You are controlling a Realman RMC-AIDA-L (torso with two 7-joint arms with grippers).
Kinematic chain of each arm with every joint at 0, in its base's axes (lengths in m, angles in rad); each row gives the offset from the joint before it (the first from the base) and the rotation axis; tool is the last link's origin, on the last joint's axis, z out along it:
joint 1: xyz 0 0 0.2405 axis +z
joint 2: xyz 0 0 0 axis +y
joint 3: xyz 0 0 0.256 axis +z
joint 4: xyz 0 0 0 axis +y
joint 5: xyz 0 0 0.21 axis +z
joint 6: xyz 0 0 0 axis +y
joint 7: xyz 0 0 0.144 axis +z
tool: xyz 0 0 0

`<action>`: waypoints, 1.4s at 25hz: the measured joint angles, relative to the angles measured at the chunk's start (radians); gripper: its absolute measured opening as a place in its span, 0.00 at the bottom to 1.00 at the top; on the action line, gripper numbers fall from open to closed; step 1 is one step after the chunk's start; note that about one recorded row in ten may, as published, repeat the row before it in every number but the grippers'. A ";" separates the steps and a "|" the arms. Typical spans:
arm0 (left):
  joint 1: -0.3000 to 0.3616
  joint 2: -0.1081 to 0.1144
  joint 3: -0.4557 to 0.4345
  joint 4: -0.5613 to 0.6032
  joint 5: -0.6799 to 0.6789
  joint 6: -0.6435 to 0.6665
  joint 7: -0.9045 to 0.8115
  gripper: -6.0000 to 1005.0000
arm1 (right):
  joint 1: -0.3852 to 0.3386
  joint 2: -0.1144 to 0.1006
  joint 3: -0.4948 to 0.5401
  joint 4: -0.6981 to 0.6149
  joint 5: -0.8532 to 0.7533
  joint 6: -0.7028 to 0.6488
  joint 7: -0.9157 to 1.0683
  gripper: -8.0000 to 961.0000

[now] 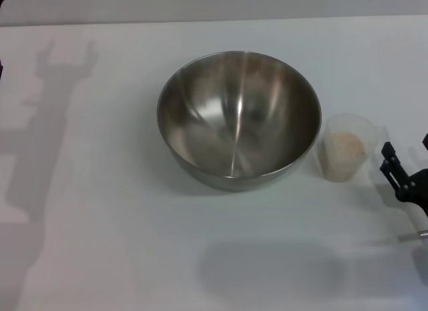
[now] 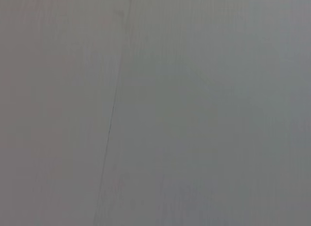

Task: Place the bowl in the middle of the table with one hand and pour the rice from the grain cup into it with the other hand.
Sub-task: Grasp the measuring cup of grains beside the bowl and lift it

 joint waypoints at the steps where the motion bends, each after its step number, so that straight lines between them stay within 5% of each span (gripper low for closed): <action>1: 0.000 0.000 0.000 0.000 0.000 0.000 0.000 0.84 | 0.003 0.000 0.000 0.000 0.000 0.005 0.000 0.76; 35: 0.000 0.002 -0.022 -0.003 0.000 0.012 -0.002 0.84 | 0.064 0.002 0.005 -0.029 0.000 0.054 0.000 0.76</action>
